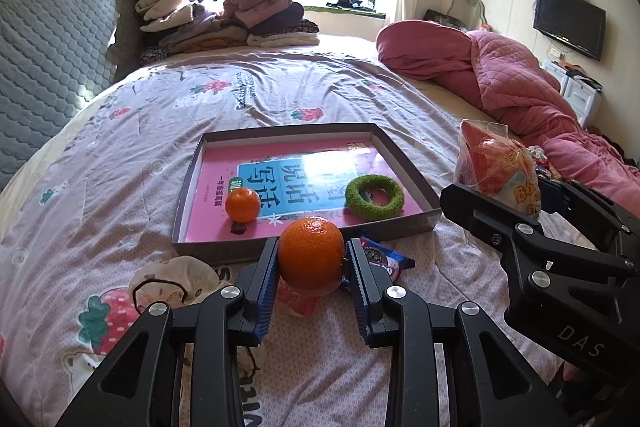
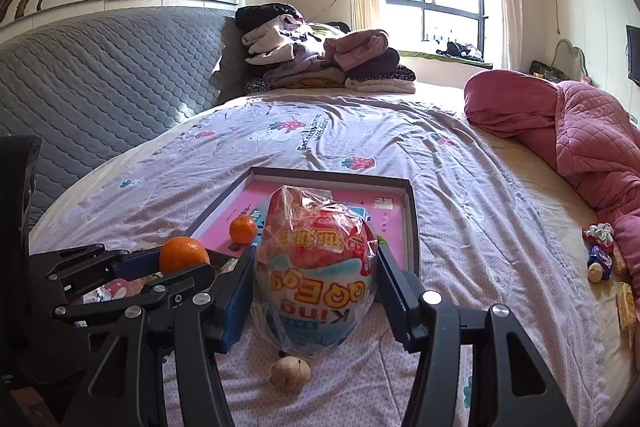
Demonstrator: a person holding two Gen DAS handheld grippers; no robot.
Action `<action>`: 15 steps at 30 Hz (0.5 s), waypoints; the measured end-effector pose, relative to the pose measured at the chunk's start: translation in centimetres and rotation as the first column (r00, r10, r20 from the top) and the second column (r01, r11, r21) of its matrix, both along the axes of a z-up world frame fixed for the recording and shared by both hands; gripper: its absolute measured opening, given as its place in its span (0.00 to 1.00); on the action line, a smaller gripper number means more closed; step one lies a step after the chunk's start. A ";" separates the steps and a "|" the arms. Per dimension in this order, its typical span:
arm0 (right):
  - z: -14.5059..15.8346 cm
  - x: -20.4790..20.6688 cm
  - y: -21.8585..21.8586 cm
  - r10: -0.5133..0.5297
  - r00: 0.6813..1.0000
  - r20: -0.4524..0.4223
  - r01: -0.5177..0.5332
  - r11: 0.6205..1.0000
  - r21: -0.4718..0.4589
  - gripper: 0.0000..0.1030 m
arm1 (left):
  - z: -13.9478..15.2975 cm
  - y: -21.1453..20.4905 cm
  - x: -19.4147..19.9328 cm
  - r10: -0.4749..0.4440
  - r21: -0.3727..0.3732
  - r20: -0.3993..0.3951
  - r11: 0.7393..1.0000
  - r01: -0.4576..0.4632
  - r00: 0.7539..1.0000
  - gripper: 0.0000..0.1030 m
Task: Organize objects
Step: 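Carry the orange with left gripper while right carries the candy bag toward the tray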
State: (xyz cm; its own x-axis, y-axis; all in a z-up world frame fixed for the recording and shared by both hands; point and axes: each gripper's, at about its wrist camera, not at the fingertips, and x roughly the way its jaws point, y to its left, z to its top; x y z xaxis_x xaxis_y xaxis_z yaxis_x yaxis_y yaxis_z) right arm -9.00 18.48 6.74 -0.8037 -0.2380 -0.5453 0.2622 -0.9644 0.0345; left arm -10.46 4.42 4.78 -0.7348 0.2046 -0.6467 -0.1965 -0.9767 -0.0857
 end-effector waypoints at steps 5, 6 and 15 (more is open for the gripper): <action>0.1 -0.7 0.1 -0.008 1.000 -0.004 0.008 1.000 0.001 0.55 | -0.1 0.2 -0.6 -0.003 0.000 0.002 1.000 0.003 1.000 0.33; 0.1 -0.8 0.2 -0.009 1.000 -0.003 0.009 1.000 0.000 0.55 | -0.1 0.3 -0.8 -0.005 0.000 0.002 1.000 0.005 1.000 0.33; 0.4 -2.0 0.8 -0.021 1.000 -0.010 0.021 1.000 0.004 0.55 | 0.3 0.8 -2.2 -0.013 -0.009 -0.006 1.000 0.013 1.000 0.33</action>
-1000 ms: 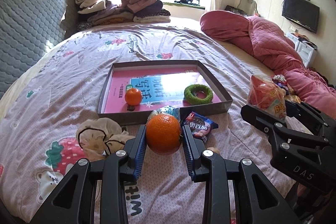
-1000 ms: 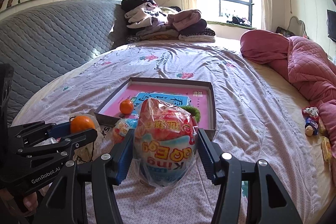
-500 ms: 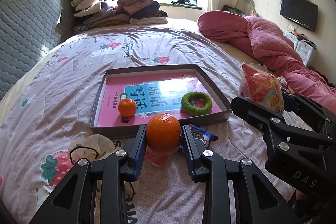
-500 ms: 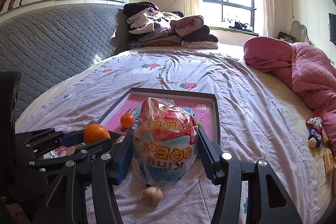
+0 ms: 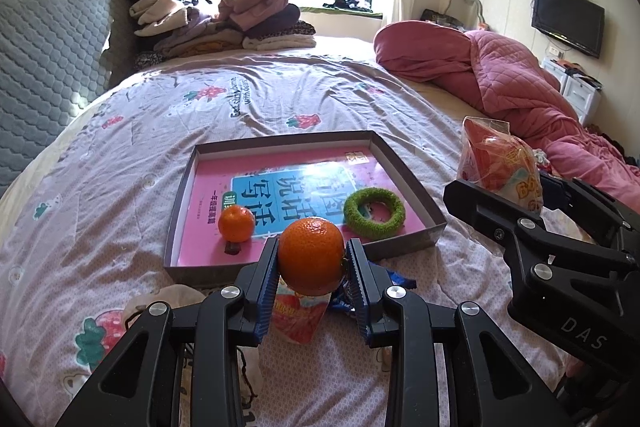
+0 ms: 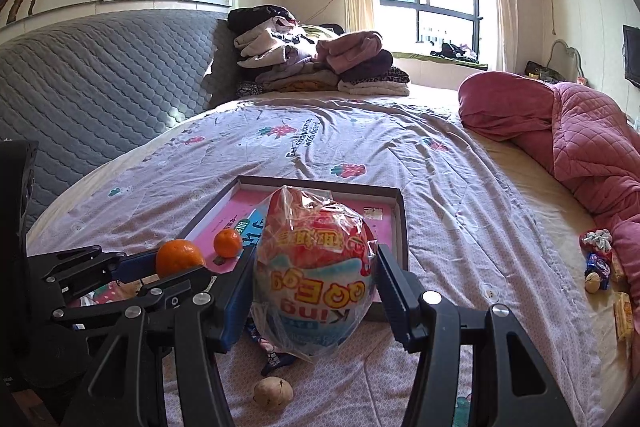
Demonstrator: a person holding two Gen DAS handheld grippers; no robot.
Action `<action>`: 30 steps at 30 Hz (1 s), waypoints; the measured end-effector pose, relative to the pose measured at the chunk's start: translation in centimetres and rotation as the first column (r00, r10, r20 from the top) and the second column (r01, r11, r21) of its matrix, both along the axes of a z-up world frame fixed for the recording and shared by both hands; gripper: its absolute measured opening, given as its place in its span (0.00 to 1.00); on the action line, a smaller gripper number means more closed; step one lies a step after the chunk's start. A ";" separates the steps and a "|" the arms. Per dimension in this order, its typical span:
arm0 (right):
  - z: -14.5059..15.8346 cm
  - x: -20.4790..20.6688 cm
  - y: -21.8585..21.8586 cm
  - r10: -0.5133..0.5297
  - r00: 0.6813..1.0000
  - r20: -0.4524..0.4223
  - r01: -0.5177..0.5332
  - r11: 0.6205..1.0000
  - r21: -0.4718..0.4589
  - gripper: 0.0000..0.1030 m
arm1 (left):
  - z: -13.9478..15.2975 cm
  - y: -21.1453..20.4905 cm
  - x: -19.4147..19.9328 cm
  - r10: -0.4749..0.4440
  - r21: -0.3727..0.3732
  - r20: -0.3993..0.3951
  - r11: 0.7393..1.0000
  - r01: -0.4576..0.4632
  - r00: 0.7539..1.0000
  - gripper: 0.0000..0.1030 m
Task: Organize objects
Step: 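Carry the orange with left gripper while right carries the candy bag toward the tray, then lower the orange onto the pink book with left while right lowers the King bag onto the green ring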
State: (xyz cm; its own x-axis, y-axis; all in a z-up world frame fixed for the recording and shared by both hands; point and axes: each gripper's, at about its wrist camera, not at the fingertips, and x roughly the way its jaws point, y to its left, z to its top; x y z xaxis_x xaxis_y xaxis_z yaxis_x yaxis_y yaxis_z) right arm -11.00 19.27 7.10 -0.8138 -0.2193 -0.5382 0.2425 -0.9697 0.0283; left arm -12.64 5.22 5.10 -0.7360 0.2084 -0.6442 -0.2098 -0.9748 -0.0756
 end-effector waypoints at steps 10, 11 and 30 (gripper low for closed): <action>-0.4 -1.5 0.4 -0.015 1.000 0.010 0.014 1.000 0.007 0.55 | -0.2 0.3 -1.7 0.000 -0.001 0.009 1.000 0.000 1.000 0.33; -0.4 -1.7 0.4 -0.016 1.000 0.010 0.016 1.000 0.008 0.55 | -0.3 0.3 -1.9 0.001 -0.002 0.010 1.000 -0.001 1.000 0.33; -2.4 -7.2 1.4 -0.060 0.996 0.062 0.054 0.995 0.086 0.55 | 0.1 -0.3 -8.7 0.035 0.006 0.051 0.999 -0.035 0.998 0.33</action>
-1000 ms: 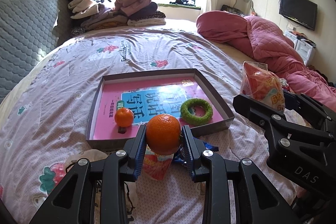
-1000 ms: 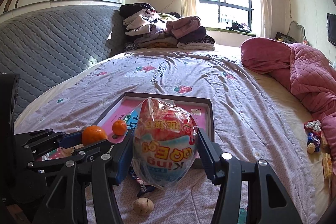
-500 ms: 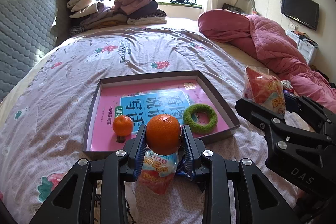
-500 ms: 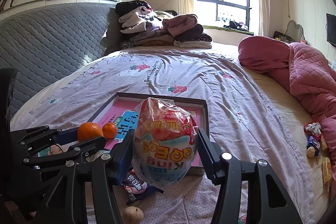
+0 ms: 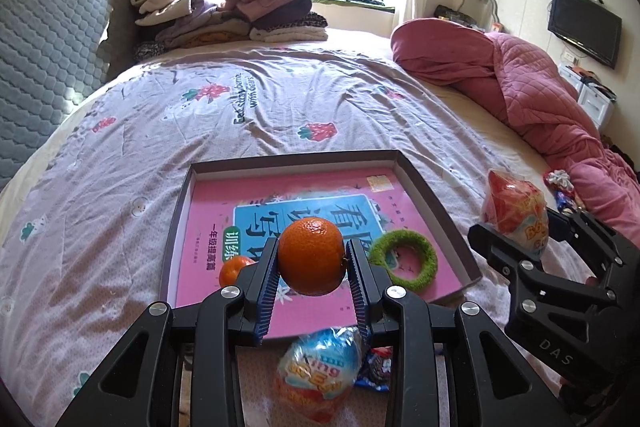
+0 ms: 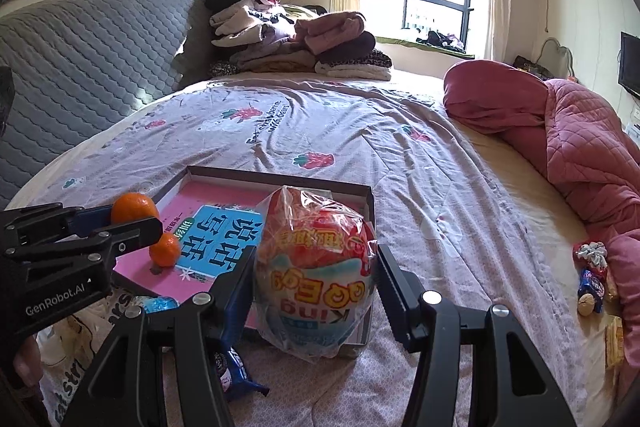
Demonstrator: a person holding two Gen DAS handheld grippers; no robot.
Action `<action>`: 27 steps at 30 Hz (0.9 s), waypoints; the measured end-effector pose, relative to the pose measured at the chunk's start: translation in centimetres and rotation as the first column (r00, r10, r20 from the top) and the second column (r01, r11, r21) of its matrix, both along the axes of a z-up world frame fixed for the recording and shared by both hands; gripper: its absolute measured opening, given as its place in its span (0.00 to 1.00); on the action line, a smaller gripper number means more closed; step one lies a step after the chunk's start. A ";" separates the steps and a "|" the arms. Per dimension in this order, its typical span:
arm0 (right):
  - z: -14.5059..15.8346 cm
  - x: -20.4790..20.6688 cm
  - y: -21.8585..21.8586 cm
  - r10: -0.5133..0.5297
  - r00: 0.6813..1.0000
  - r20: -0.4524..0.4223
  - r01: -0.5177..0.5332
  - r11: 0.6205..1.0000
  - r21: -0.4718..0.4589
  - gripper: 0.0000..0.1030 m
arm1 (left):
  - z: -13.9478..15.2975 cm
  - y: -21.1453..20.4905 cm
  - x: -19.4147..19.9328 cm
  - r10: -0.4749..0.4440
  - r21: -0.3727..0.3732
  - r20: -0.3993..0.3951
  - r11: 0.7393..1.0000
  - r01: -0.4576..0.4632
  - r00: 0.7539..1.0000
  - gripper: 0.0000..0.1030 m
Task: Organize objects
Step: 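Lower the orange onto the pink book with left while right lowers the King bag onto the green ring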
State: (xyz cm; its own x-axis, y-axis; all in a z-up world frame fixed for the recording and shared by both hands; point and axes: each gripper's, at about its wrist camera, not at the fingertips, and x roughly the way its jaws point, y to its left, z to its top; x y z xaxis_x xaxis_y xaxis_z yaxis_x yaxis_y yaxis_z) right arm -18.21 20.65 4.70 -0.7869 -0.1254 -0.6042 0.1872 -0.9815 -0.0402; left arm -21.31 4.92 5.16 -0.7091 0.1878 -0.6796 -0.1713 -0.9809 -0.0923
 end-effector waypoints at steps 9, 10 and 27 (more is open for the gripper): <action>-1.9 -2.8 -0.6 0.016 0.999 0.044 -0.017 1.000 0.019 0.55 | -1.9 0.2 -3.6 0.009 -0.010 0.059 1.000 -0.008 0.998 0.33; -2.2 -3.0 -0.7 0.018 0.999 0.052 -0.019 1.000 0.023 0.55 | -2.1 0.3 -3.9 0.006 -0.012 0.065 1.000 -0.006 0.998 0.33; -5.7 -5.5 -1.2 0.029 0.991 0.132 -0.038 0.997 0.062 0.55 | -6.4 2.8 -6.5 -0.047 -0.082 0.163 0.995 0.061 0.986 0.33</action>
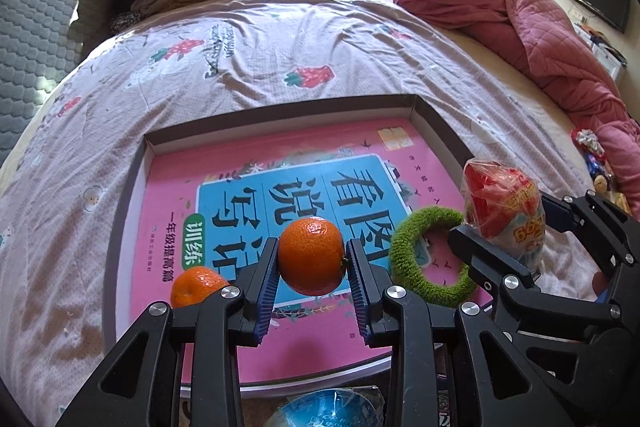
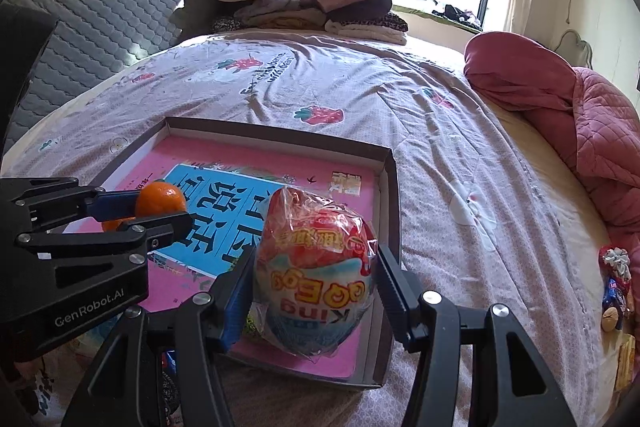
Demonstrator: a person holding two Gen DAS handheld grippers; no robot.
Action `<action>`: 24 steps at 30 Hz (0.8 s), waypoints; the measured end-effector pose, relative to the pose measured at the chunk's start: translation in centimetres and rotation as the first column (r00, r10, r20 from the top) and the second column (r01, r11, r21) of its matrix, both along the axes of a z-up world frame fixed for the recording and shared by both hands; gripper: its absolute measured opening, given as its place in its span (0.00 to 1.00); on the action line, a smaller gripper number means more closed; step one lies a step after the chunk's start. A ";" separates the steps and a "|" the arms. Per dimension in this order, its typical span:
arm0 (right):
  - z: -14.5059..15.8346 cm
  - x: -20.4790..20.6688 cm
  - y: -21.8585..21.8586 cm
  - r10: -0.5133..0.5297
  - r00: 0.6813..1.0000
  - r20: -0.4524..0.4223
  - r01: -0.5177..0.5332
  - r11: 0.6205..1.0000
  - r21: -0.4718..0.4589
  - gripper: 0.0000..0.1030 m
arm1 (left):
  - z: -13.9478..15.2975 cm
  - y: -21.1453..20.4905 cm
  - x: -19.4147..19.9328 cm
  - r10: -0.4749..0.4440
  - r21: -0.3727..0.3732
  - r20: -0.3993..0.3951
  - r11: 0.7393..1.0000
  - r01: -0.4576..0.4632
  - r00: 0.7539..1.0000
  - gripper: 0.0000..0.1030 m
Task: Organize objects
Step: 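Lower the orange onto the pink book with left while right lowers the King bag onto the green ring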
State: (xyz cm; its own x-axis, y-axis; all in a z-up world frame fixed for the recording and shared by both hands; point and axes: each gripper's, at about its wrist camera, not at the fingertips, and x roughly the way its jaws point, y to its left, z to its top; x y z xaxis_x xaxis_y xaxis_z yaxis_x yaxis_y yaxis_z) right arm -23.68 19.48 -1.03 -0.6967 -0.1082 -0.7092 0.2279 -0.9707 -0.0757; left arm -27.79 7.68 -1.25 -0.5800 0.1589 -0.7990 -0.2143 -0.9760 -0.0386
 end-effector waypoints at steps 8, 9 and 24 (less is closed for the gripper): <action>-1.0 -0.5 -0.1 0.011 1.000 0.018 -0.012 1.000 0.002 0.55 | -1.2 0.1 -0.4 0.002 -0.011 0.025 1.000 -0.002 1.000 0.33; -1.2 -0.5 -0.2 0.011 1.000 0.020 -0.011 1.000 0.004 0.55 | -1.3 0.0 -0.5 0.002 -0.010 0.030 1.000 -0.002 1.000 0.33; -3.0 -0.9 -0.6 0.021 0.998 0.065 -0.023 0.999 0.029 0.55 | -2.1 -0.1 -0.9 -0.002 -0.007 0.059 1.000 0.002 0.998 0.33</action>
State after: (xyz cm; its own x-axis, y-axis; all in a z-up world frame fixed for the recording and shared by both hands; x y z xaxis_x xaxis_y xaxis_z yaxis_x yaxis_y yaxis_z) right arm -24.56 18.92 -4.01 -0.6471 -0.1014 -0.7557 0.2549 -0.9629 -0.0891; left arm -28.68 7.57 -3.30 -0.5317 0.1545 -0.8327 -0.2138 -0.9759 -0.0445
